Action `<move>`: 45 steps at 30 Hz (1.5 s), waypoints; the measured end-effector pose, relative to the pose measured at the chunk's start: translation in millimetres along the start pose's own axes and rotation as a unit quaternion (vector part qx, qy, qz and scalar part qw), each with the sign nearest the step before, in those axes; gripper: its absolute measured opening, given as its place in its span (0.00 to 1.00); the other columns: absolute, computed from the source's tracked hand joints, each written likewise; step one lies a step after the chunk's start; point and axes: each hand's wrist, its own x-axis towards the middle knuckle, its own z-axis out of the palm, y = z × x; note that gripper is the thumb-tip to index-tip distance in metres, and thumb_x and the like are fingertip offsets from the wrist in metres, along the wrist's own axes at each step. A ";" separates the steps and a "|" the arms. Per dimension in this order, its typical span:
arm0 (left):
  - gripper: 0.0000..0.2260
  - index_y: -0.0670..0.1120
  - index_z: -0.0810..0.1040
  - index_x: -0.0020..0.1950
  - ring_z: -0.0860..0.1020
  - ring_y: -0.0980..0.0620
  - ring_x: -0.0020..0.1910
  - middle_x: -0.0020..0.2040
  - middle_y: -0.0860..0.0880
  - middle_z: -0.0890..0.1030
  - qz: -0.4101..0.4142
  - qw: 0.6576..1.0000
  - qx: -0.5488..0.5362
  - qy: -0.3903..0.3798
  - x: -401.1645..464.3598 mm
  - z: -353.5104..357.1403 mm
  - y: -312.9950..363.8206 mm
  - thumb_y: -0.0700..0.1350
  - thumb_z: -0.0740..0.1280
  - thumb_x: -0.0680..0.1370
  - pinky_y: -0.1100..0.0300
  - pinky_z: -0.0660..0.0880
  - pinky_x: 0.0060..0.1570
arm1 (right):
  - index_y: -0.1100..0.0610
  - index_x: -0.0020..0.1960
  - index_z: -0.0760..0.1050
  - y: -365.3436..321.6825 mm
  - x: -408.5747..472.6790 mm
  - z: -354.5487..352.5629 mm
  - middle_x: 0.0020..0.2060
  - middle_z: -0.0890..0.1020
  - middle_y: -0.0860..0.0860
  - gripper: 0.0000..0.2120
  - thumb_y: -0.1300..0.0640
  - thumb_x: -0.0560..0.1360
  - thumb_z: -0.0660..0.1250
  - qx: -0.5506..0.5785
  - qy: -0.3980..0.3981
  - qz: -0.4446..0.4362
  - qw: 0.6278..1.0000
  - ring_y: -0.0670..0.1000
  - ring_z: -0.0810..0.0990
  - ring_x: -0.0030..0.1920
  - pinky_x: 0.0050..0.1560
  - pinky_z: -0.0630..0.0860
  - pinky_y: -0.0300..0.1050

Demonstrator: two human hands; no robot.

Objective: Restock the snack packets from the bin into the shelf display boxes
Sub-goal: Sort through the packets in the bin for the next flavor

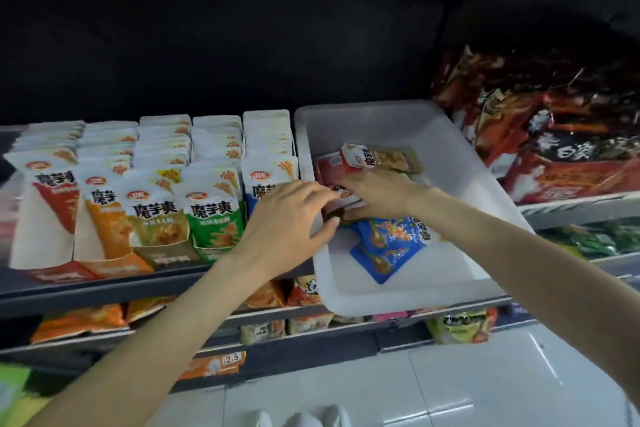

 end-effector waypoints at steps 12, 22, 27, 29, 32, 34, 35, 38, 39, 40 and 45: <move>0.39 0.53 0.53 0.77 0.72 0.54 0.65 0.69 0.52 0.72 -0.110 0.961 -0.239 -0.087 62.2 -9.3 19.9 0.54 0.72 0.72 0.60 0.70 0.61 | 0.58 0.49 0.74 9.8 -65.3 -45.1 0.34 0.79 0.52 0.10 0.54 0.81 0.57 0.086 0.312 0.039 0.945 0.53 0.77 0.33 0.34 0.70 0.46; 0.04 0.55 0.77 0.51 0.81 0.60 0.46 0.46 0.58 0.82 -0.113 0.884 -0.453 -0.029 75.2 -12.1 28.1 0.47 0.67 0.77 0.62 0.79 0.48 | 0.60 0.51 0.78 9.5 -89.4 -75.5 0.38 0.83 0.51 0.07 0.59 0.80 0.63 0.320 0.458 0.131 0.819 0.44 0.82 0.35 0.33 0.78 0.51; 0.05 0.54 0.76 0.52 0.80 0.65 0.44 0.45 0.61 0.80 -0.088 0.908 -0.410 0.022 44.6 -36.3 13.6 0.49 0.68 0.76 0.67 0.77 0.44 | 0.54 0.50 0.76 -17.7 -75.4 -93.5 0.45 0.84 0.52 0.05 0.59 0.74 0.70 0.518 0.331 0.106 0.782 0.49 0.85 0.44 0.40 0.82 0.48; 0.06 0.55 0.76 0.52 0.81 0.63 0.45 0.46 0.60 0.81 -0.079 0.920 -0.381 0.048 24.7 -46.1 1.5 0.53 0.66 0.76 0.67 0.77 0.43 | 0.54 0.48 0.75 -33.0 -64.3 -103.2 0.43 0.84 0.52 0.05 0.59 0.73 0.70 0.526 0.302 0.080 0.791 0.51 0.85 0.44 0.40 0.83 0.50; 0.15 0.44 0.79 0.53 0.80 0.58 0.37 0.43 0.52 0.83 0.007 0.970 -0.193 0.149 -5.8 -61.8 -28.0 0.54 0.62 0.79 0.74 0.72 0.34 | 0.54 0.44 0.76 -61.7 -42.4 -117.1 0.39 0.84 0.51 0.04 0.58 0.72 0.72 0.479 0.304 0.039 0.823 0.49 0.85 0.40 0.40 0.83 0.48; 0.14 0.39 0.79 0.50 0.78 0.55 0.30 0.38 0.48 0.83 0.061 0.971 -0.042 0.228 -25.7 -72.7 -54.1 0.49 0.63 0.78 0.74 0.67 0.29 | 0.54 0.43 0.77 -86.3 -24.8 -125.7 0.38 0.84 0.49 0.04 0.57 0.73 0.72 0.434 0.321 -0.011 0.842 0.46 0.84 0.38 0.37 0.81 0.43; 0.12 0.39 0.80 0.49 0.77 0.54 0.29 0.37 0.47 0.82 0.065 0.963 0.003 0.261 -36.5 -78.9 -67.1 0.47 0.64 0.77 0.72 0.67 0.29 | 0.54 0.43 0.77 -100.4 -14.8 -129.9 0.38 0.84 0.50 0.04 0.57 0.73 0.72 0.417 0.329 -0.042 0.847 0.45 0.83 0.37 0.36 0.80 0.41; 0.11 0.38 0.81 0.49 0.79 0.51 0.37 0.42 0.44 0.83 0.019 0.944 0.041 0.327 -70.5 -97.6 -102.5 0.45 0.67 0.76 0.65 0.72 0.37 | 0.57 0.44 0.78 -143.2 17.7 -140.5 0.37 0.82 0.48 0.03 0.58 0.74 0.70 0.374 0.359 -0.121 0.846 0.44 0.82 0.37 0.38 0.78 0.38; 0.11 0.37 0.81 0.50 0.79 0.50 0.41 0.45 0.42 0.83 -0.007 0.940 0.040 0.338 -82.3 -103.6 -113.7 0.45 0.68 0.76 0.64 0.73 0.41 | 0.58 0.44 0.78 -156.5 30.3 -142.7 0.36 0.81 0.48 0.03 0.59 0.74 0.70 0.367 0.369 -0.139 0.842 0.45 0.82 0.37 0.39 0.78 0.38; 0.12 0.36 0.81 0.50 0.78 0.49 0.44 0.46 0.41 0.82 -0.033 0.937 0.039 0.346 -93.8 -109.6 -124.2 0.45 0.68 0.77 0.64 0.71 0.45 | 0.60 0.45 0.78 -169.6 43.4 -144.0 0.36 0.80 0.47 0.04 0.59 0.74 0.70 0.364 0.376 -0.152 0.839 0.45 0.81 0.37 0.40 0.78 0.40; 0.14 0.37 0.79 0.50 0.76 0.47 0.45 0.47 0.42 0.79 -0.161 0.929 0.048 0.331 -137.5 -122.7 -175.2 0.49 0.66 0.78 0.61 0.70 0.44 | 0.59 0.47 0.78 -228.1 107.4 -135.0 0.35 0.80 0.45 0.05 0.57 0.75 0.68 0.327 0.402 -0.165 0.839 0.45 0.80 0.36 0.41 0.78 0.50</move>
